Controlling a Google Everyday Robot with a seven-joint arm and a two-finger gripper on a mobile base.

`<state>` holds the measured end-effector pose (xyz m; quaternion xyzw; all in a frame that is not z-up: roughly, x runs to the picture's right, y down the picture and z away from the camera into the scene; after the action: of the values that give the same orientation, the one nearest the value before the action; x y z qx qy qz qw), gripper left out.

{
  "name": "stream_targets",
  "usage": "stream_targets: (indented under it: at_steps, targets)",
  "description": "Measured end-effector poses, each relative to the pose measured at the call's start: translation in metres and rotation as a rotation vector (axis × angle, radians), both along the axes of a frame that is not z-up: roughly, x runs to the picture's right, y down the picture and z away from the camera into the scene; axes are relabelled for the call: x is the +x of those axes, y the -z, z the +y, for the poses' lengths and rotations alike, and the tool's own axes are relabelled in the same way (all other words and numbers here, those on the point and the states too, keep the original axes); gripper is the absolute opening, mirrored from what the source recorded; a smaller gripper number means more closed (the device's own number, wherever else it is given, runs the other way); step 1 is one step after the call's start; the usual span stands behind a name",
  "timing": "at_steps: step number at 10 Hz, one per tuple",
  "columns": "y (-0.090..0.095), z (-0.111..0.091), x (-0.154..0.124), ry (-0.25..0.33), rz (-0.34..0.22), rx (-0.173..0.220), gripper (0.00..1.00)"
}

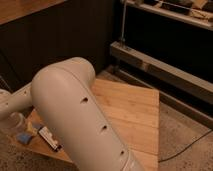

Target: Place the white sponge in the ceramic cup

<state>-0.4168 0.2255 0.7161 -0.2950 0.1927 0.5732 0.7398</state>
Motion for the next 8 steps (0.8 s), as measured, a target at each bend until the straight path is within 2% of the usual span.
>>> stream_targets:
  at_steps: [3,4,6,7,8]
  targets:
    - [-0.001,0.001,0.0,-0.001,0.0,-0.002,0.65]
    - [-0.006,0.005,-0.007,-0.012,-0.009,-0.013,0.65]
    - [-0.016,0.011,-0.02,-0.004,-0.078,-0.032,0.65]
    - [-0.018,0.009,-0.02,0.021,-0.13,-0.032,0.65]
    - [-0.018,0.007,-0.019,0.032,-0.145,-0.03,0.65]
